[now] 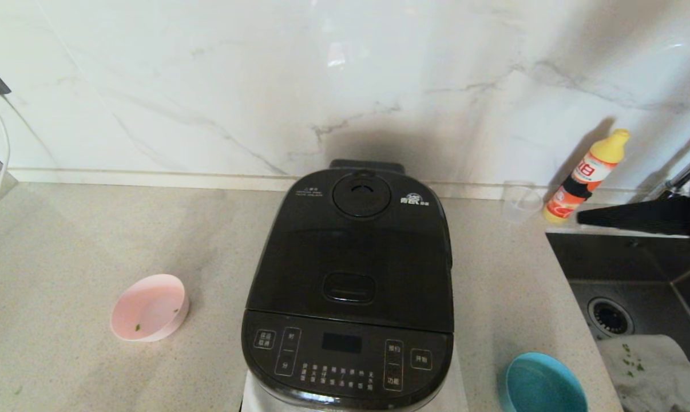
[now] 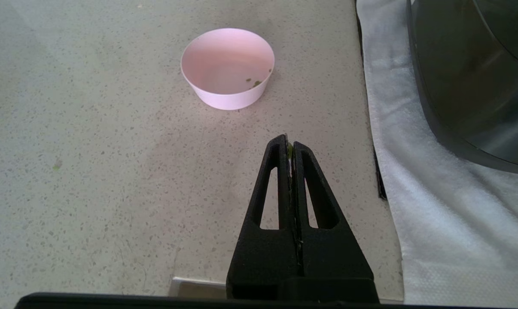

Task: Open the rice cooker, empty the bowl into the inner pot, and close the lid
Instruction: Press the start button

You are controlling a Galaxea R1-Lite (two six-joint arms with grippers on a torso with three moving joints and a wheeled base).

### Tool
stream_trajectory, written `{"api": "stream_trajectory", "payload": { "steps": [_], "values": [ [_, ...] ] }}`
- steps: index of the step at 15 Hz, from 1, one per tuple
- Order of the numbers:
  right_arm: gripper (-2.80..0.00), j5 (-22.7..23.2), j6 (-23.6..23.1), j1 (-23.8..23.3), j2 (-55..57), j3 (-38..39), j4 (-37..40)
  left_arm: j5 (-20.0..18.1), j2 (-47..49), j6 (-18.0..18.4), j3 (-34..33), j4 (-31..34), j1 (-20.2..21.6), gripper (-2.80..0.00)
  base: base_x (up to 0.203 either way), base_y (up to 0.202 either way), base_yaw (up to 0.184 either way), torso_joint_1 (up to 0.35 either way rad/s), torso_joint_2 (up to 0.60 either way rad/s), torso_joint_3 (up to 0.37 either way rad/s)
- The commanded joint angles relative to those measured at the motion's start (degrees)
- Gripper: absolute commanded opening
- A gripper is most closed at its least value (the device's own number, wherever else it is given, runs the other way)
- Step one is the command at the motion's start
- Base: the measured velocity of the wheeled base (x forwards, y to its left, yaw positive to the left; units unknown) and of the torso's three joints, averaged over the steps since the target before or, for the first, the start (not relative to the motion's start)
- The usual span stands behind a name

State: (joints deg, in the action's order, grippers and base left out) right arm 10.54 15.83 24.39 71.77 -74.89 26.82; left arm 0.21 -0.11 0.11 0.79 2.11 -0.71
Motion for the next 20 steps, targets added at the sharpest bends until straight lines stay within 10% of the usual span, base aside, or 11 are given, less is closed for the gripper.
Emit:
{"api": "stream_trajectory", "payload": {
  "steps": [1, 20],
  "values": [
    [-2.80, -0.04, 4.12, 6.96, 9.54, -3.75, 2.11, 0.01, 0.11, -0.02, 0.00, 0.00, 0.00, -2.80, 0.000, 0.000, 0.000, 0.000, 0.00, 0.000],
    [-2.80, -0.88, 14.22, 22.72, 12.07, -2.29, 6.58, 0.05, 0.11, -0.02, 0.00, 0.00, 0.00, -2.80, 0.000, 0.000, 0.000, 0.000, 0.00, 0.000]
  ]
}}
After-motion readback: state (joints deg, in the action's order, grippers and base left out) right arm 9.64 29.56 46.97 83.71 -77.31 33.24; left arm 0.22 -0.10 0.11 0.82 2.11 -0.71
